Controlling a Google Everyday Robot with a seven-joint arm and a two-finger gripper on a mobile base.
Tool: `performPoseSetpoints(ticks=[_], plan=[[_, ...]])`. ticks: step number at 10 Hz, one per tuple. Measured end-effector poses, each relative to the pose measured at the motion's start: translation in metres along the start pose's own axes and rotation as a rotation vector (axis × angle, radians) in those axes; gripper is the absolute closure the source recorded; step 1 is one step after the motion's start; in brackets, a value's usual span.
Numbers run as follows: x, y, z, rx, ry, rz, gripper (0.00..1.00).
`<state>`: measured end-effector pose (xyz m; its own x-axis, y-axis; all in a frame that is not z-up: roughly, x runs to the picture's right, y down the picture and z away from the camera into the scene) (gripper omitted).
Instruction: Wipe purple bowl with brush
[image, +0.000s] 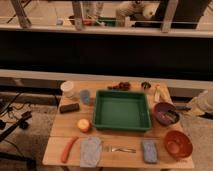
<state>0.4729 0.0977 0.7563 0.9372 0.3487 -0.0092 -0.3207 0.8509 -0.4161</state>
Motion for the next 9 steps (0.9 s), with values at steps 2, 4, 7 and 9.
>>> performPoseSetpoints(ticks=[2, 4, 7, 9], plan=[[-0.003, -0.017, 0.008, 0.003, 0.013, 0.003, 1.0], [-0.014, -0.026, 0.012, 0.007, 0.018, -0.005, 1.0], [-0.04, -0.027, 0.015, 0.013, 0.005, -0.036, 1.0], [-0.048, -0.019, 0.007, 0.018, -0.012, -0.057, 1.0]])
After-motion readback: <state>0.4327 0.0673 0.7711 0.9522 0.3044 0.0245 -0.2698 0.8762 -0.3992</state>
